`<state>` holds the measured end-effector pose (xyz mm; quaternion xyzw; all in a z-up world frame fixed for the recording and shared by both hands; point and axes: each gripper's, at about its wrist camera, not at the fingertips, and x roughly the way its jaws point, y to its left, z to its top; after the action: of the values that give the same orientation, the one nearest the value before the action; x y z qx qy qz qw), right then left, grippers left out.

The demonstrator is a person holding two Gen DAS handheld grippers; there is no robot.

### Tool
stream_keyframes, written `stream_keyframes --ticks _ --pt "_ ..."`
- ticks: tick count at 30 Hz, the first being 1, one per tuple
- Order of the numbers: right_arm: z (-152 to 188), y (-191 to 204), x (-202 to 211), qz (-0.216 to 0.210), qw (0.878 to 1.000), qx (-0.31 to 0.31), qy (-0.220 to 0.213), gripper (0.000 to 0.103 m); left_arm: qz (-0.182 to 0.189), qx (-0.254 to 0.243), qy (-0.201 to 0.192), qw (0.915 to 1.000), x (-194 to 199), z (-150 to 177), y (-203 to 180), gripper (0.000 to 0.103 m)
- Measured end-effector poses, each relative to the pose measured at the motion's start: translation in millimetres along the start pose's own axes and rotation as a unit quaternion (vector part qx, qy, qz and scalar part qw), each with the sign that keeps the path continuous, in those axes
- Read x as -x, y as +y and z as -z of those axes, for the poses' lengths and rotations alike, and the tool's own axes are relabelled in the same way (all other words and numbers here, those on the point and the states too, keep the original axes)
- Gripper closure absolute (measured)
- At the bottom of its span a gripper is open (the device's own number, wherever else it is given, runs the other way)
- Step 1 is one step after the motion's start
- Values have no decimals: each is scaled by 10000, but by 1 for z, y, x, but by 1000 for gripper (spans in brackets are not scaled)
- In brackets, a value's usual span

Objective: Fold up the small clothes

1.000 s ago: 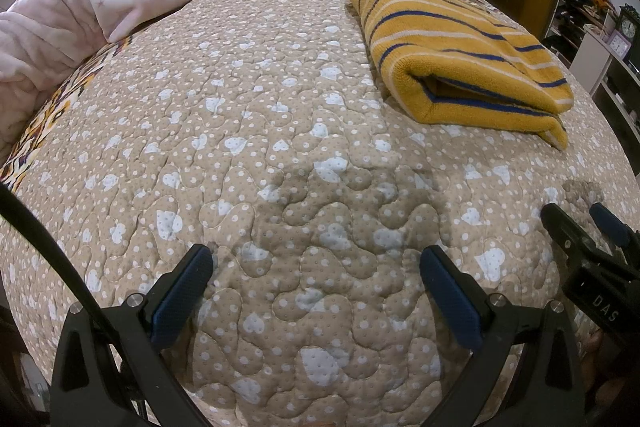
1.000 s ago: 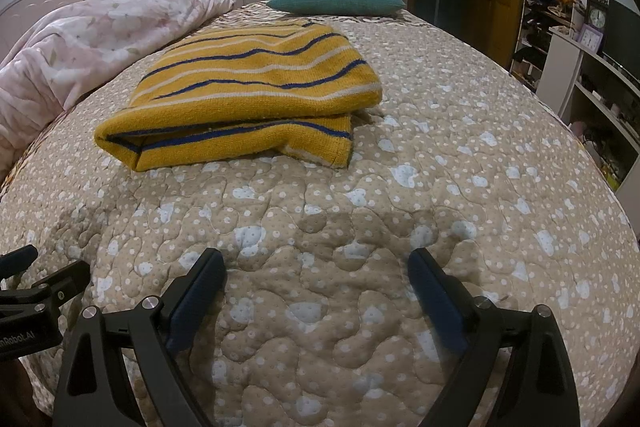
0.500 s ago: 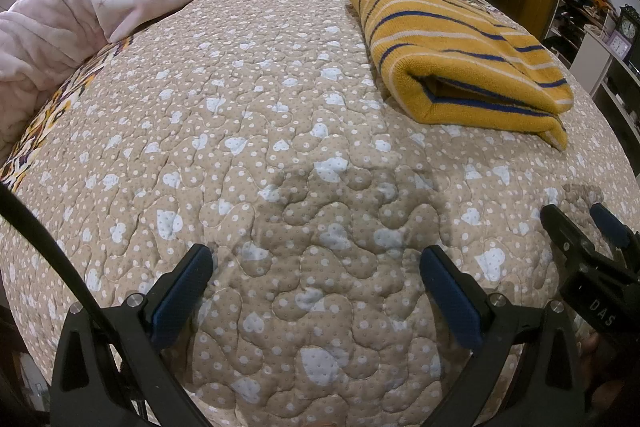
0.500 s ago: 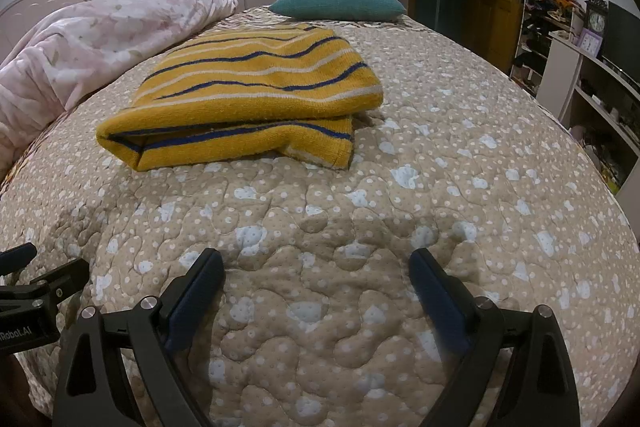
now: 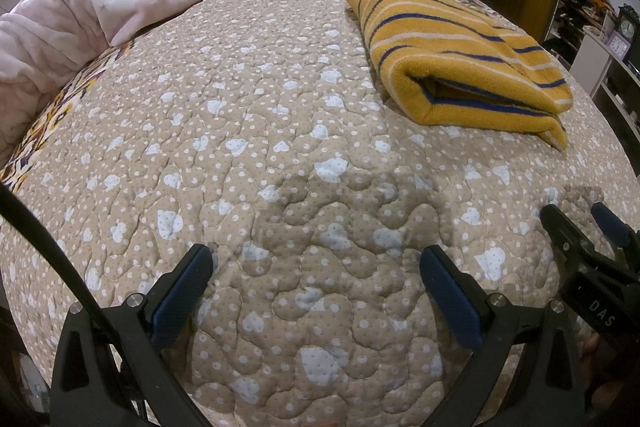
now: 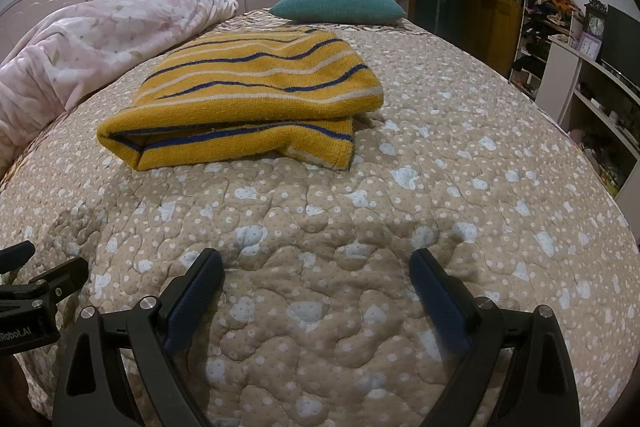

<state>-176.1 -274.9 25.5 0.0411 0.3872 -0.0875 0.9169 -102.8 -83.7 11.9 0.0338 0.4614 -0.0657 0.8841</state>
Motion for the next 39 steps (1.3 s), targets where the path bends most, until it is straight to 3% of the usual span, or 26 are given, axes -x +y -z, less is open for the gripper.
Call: stream_keyframes --ticks 39 --pt "3 2 0 43 10000 21 -76 5 1 72 -165 9998 0 1 0 0"
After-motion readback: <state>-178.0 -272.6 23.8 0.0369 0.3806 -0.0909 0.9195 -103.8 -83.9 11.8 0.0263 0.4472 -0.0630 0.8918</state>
